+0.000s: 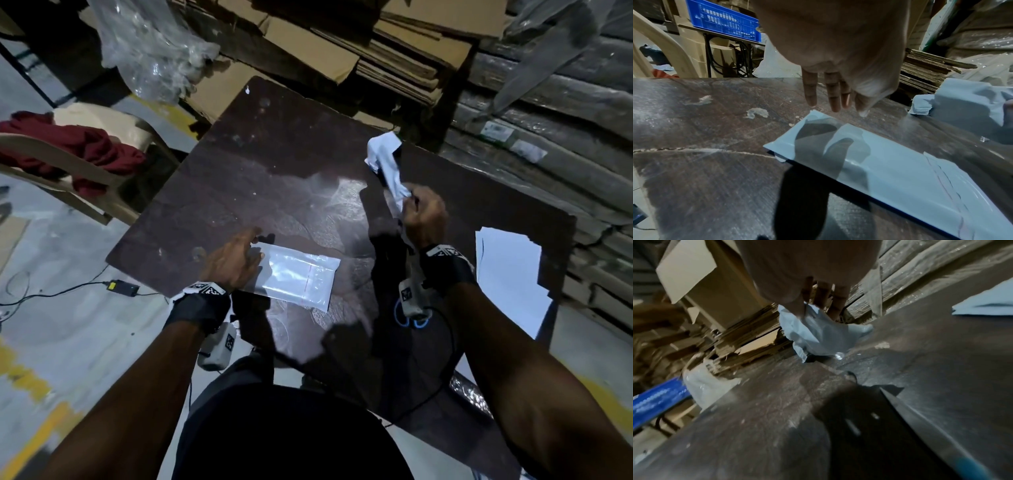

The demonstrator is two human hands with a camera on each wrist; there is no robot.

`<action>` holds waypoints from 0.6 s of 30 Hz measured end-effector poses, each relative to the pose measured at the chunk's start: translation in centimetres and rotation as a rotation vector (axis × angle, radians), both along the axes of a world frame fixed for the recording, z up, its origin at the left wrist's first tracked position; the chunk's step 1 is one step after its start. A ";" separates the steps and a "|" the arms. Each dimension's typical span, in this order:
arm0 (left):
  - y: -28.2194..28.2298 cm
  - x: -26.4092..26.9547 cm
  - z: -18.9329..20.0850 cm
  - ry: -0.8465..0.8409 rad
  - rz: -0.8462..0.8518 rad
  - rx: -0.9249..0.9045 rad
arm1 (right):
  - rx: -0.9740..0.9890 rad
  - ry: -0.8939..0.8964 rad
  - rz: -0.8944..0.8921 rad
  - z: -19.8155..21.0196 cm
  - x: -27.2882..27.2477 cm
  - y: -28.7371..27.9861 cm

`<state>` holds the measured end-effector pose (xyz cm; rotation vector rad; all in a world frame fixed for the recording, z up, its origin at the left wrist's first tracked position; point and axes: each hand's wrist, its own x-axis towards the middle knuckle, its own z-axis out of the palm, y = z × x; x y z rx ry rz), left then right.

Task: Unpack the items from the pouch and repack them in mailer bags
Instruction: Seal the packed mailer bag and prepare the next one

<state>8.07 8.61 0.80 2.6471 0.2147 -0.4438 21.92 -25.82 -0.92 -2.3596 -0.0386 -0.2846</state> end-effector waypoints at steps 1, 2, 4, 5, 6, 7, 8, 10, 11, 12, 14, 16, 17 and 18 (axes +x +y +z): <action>-0.1 -0.1 -0.2 0.002 -0.012 -0.023 | -0.064 0.006 0.038 -0.4 -0.5 0.1; -0.2 -0.3 -0.5 0.009 -0.020 -0.037 | -0.125 0.000 0.093 -0.8 -1.1 0.2; -0.6 -0.7 -0.9 0.031 -0.036 -0.029 | -0.215 0.046 0.212 -1.7 -2.5 0.6; -0.8 -0.9 -1.2 0.043 -0.044 -0.021 | -0.227 0.123 0.252 -1.5 -3.3 1.1; -1.0 -1.1 -1.4 0.053 -0.056 -0.012 | -0.247 0.184 0.276 -1.3 -4.0 1.5; -1.1 -1.3 -1.6 0.063 -0.067 -0.003 | -0.276 0.213 0.288 -1.2 -4.8 2.0; -1.2 -1.4 -2.0 0.079 -0.082 0.003 | -0.306 0.234 0.298 -1.1 -5.4 2.7; -1.3 -1.8 -2.7 0.121 -0.105 0.006 | -0.357 0.249 0.356 -1.2 -6.4 4.3; -1.4 -2.0 -2.9 0.129 -0.110 0.011 | -0.372 0.248 0.413 -1.4 -6.9 5.2; -1.5 -2.2 -3.2 0.124 -0.116 0.019 | -0.381 0.239 0.464 -1.6 -7.3 6.1; -1.6 -2.5 -3.4 0.107 -0.130 0.032 | -0.339 0.238 0.547 -2.3 -7.9 8.3; -1.4 -2.9 -3.5 0.109 -0.153 0.045 | -0.311 0.186 0.594 -2.7 -8.2 10.9; -1.3 -3.2 -3.7 0.120 -0.167 0.061 | -0.328 0.173 0.604 -2.7 -8.2 12.2; -1.1 -3.5 -3.8 0.129 -0.181 0.086 | -0.353 0.178 0.611 -2.7 -8.0 13.6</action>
